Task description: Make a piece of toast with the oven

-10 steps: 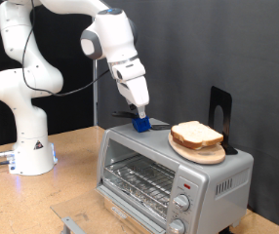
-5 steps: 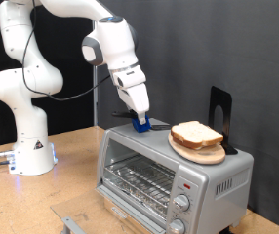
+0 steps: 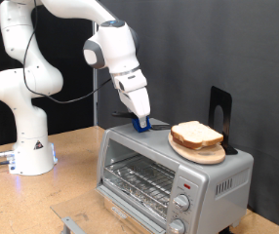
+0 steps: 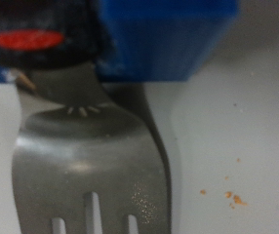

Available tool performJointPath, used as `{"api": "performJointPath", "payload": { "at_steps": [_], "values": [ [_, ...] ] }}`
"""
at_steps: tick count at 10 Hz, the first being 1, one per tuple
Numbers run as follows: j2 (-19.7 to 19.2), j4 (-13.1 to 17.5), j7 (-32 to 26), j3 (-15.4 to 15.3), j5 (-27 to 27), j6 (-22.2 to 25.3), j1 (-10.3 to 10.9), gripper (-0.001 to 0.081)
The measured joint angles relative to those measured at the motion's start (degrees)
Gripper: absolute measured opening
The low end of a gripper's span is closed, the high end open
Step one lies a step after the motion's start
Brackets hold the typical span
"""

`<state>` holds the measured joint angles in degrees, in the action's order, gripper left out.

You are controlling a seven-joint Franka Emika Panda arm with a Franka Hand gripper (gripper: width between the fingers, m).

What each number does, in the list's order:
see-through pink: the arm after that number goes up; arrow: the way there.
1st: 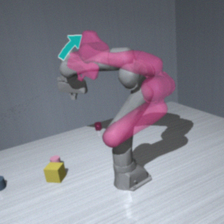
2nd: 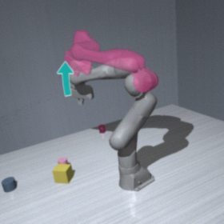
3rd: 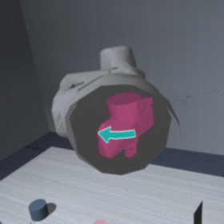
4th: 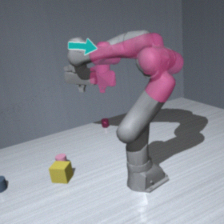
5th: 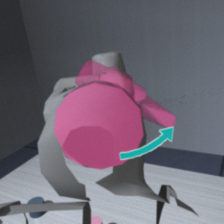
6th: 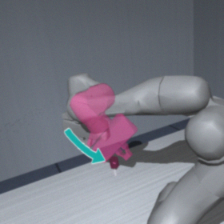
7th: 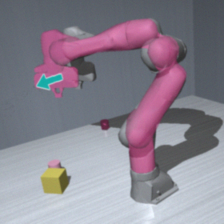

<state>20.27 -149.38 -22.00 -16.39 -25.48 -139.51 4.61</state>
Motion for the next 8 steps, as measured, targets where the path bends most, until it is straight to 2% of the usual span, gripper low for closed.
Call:
{"api": "performJointPath", "payload": {
  "at_steps": [7, 8],
  "values": [
    [-0.81, 0.0, -0.01, -0.86, -1.18, -0.45, 0.2, 0.0787],
    [-0.85, 0.0, -0.01, -0.88, -1.22, -0.41, 0.2, 0.0612]
  ]
}}
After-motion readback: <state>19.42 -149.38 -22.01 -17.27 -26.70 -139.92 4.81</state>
